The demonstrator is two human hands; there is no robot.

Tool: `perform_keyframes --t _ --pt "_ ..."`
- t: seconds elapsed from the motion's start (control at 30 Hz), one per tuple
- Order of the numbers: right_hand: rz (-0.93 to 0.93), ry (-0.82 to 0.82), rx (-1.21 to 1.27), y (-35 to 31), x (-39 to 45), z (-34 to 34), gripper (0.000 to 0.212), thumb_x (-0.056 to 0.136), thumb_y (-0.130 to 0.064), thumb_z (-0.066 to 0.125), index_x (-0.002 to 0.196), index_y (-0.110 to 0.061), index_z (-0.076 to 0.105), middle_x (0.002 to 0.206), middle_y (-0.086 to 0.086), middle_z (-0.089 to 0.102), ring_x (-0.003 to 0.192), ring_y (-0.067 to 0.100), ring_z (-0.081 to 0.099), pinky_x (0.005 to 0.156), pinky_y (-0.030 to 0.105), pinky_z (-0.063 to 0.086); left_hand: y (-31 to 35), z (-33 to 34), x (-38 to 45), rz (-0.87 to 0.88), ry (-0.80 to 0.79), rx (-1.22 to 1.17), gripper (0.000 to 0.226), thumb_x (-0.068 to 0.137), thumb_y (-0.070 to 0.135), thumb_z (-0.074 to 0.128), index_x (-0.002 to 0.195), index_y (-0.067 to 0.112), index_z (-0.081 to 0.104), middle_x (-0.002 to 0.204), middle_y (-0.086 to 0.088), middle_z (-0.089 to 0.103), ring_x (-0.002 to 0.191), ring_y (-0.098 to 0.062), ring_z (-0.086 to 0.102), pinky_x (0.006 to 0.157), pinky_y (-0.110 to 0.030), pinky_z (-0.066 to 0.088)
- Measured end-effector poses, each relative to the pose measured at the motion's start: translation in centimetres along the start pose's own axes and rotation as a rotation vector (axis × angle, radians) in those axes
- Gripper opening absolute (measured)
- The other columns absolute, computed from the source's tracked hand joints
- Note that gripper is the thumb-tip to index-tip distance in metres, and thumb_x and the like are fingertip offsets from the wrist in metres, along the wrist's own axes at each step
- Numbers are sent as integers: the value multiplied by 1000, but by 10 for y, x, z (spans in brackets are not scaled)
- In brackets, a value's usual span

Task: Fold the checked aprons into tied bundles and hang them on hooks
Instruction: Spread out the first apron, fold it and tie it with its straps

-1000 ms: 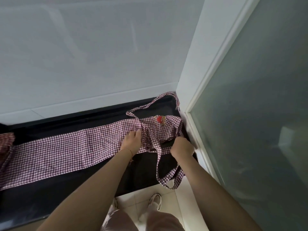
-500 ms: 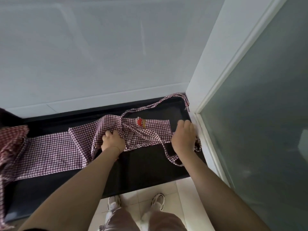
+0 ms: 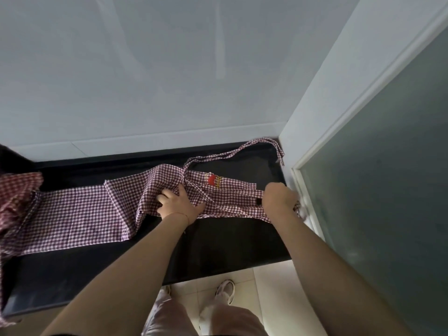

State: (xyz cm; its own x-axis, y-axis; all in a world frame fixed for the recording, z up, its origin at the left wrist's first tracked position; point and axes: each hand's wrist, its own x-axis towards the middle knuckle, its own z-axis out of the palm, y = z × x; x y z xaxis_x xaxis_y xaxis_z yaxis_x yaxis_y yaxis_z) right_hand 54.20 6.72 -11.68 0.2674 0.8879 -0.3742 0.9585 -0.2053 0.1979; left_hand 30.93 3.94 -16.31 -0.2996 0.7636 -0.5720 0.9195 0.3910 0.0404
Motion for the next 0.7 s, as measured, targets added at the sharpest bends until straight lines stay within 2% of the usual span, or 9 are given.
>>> perform_keyframes --t 0.1,0.13,0.2,0.27,0.3,0.4,0.43,0.57,0.7 --pt "-206 198 40 -7 1 6 37 98 -38 53 123 -10 57 124 10 59 112 25 55 98 38 44 1 2 -1 -11 13 31 114 79 81 53 158 21 -3 157 -30 1 144 -49 12 108 -54 39" --pt "-318 176 109 -12 -1 11 51 97 -48 53 129 -9 51 129 11 55 118 26 53 103 41 42 2 1 0 -15 18 32 115 78 81 53 158 20 -3 157 -30 1 144 -49 12 108 -54 38" --pt "-414 -13 138 -22 -8 20 91 85 -68 60 147 -8 31 147 15 42 135 32 43 113 49 33 2 0 0 -26 14 31 116 78 80 54 157 20 -4 157 -30 0 145 -49 11 108 -55 38" --pt "-356 -88 40 -23 -13 30 107 78 -65 71 151 -6 20 152 17 35 140 34 38 115 51 30 1 -1 2 -36 7 35 118 77 80 56 157 19 -6 157 -30 0 145 -49 10 108 -55 38" --pt "-316 -86 21 -21 -12 33 99 80 -59 73 149 -6 25 149 17 39 137 33 41 114 50 31 -1 -1 3 -41 6 42 120 77 80 56 157 18 -7 157 -30 0 145 -49 10 108 -56 38" --pt "-272 -95 -4 -2 -9 24 41 96 -27 61 131 -9 50 128 10 61 119 28 59 108 44 37 -7 -3 7 -55 24 54 124 74 82 57 157 18 -8 157 -31 0 145 -50 11 108 -56 38" --pt "-249 -125 -27 5 -6 18 31 98 -21 57 127 -10 55 122 8 65 113 27 62 104 42 41 -8 -3 8 -55 26 57 125 73 83 57 157 18 -9 157 -31 0 145 -51 10 108 -56 38" --pt "-196 -118 -69 25 2 0 27 97 -17 51 120 -8 61 121 12 63 108 27 61 93 35 50 -9 -2 9 -55 29 66 127 71 85 56 157 18 -10 157 -31 -1 145 -51 9 109 -57 38" --pt "-179 -231 77 27 9 -20 24 96 -8 50 118 -8 60 114 11 64 102 29 63 84 34 51 -7 -4 7 -55 16 63 127 72 85 55 157 17 -12 158 -31 -3 146 -51 8 109 -57 37"
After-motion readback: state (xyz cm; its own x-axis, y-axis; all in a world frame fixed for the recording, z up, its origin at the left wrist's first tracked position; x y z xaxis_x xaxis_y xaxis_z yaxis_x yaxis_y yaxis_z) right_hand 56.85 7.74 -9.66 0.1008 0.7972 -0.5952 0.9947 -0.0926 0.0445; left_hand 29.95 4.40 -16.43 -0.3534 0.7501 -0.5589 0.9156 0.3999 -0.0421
